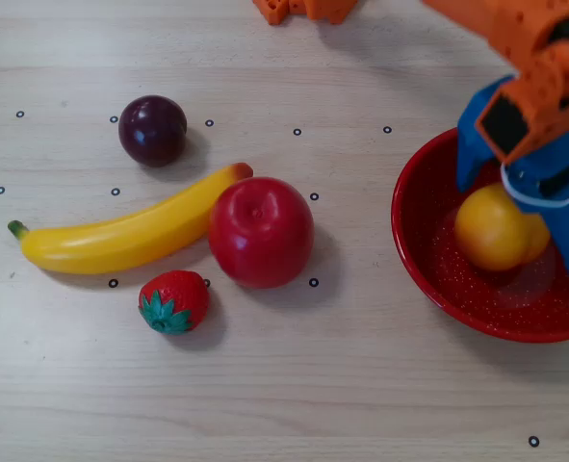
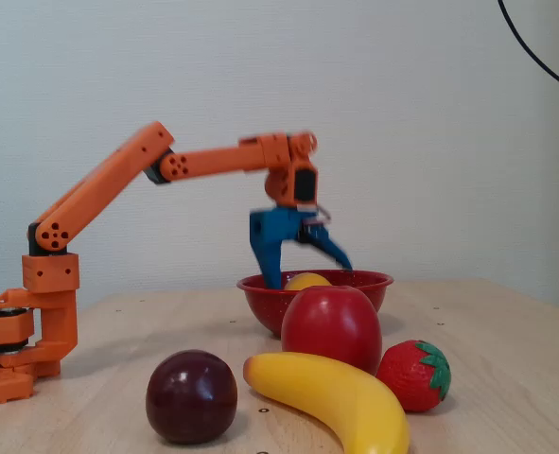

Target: Put the peach in the red bowl.

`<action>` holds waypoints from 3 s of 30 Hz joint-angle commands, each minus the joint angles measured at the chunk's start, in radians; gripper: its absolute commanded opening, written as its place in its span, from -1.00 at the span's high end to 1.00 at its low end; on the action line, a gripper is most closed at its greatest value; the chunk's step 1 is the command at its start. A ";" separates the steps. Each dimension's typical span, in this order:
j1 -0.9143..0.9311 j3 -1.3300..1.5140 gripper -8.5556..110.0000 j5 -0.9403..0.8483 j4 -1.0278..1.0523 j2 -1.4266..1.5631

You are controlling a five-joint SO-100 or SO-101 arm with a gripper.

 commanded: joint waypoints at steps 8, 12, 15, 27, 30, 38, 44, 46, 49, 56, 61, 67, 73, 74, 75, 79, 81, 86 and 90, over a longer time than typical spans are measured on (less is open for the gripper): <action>-0.097 0.130 0.09 0.031 0.089 0.492; -0.135 0.261 0.36 0.034 0.089 0.647; -0.170 0.345 0.58 0.017 0.089 0.755; -0.348 0.710 0.85 0.043 0.086 1.137; -0.396 0.830 0.85 0.066 0.072 1.252; -0.515 1.413 0.85 0.181 -0.210 1.715; -0.571 1.818 0.85 0.207 -0.469 1.956; -0.580 1.939 0.85 0.184 -0.572 2.040; -0.580 2.126 0.85 0.135 -0.716 2.192; -0.563 2.356 0.86 -0.086 -0.836 2.414; -0.554 2.507 0.86 -0.167 -0.905 2.516; -0.568 2.631 0.86 -0.184 -1.057 2.517; -0.548 2.632 0.85 -0.229 -0.936 2.519; -0.543 2.632 0.85 -0.224 -0.936 2.519; -0.537 2.632 0.85 -0.215 -0.936 2.519; -0.520 2.632 0.85 -0.218 -0.930 2.519; -0.523 2.631 0.85 -0.230 -0.928 2.519; -0.525 2.631 0.85 -0.230 -0.927 2.519; -0.522 2.631 0.85 -0.222 -0.927 2.519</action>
